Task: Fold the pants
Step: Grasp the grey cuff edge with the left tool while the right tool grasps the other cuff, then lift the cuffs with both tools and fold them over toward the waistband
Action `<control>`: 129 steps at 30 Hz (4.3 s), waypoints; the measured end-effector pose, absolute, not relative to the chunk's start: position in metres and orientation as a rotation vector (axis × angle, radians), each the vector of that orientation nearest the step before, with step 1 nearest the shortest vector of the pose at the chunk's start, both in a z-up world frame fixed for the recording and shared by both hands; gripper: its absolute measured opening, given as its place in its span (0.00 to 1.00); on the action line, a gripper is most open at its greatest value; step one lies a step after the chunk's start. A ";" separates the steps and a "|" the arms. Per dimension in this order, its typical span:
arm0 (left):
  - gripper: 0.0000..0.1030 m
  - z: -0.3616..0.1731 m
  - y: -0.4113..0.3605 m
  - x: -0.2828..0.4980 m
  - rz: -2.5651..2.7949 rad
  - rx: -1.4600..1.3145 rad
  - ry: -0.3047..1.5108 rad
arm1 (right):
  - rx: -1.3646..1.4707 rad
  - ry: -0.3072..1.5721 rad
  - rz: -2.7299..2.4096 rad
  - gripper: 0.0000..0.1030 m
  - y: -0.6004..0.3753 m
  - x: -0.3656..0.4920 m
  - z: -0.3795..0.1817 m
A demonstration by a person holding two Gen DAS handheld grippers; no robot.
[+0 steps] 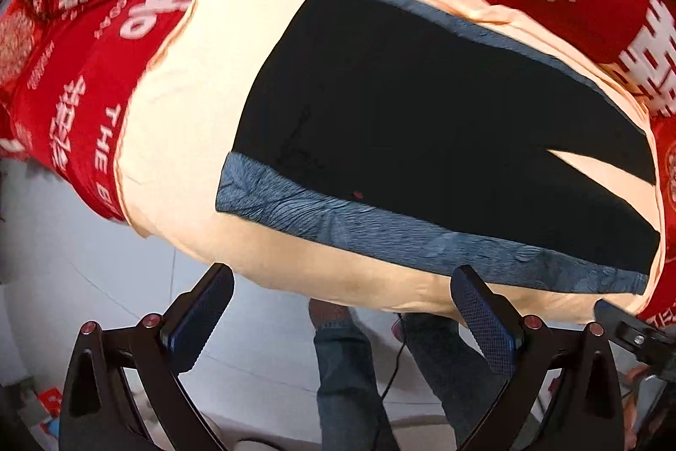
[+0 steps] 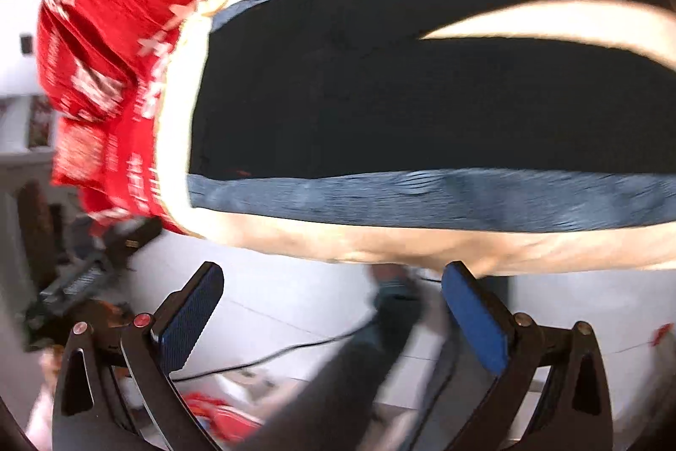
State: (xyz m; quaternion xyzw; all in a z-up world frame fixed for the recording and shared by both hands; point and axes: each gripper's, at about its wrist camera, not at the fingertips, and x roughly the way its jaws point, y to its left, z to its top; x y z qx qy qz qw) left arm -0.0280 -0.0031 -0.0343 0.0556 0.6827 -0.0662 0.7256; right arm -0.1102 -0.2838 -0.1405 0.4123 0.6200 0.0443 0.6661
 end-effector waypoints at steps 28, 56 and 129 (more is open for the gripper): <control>1.00 -0.161 0.062 -0.009 -0.350 -0.421 1.524 | 1.459 1.005 0.375 0.89 -0.198 -0.044 -0.240; 0.22 -0.148 0.039 0.031 -0.387 -0.341 1.545 | 1.602 0.929 0.028 0.07 -0.291 -0.145 -0.281; 0.83 -0.099 -0.242 0.071 -0.620 0.378 1.356 | 0.946 1.232 -0.471 0.67 -0.497 -0.166 -0.172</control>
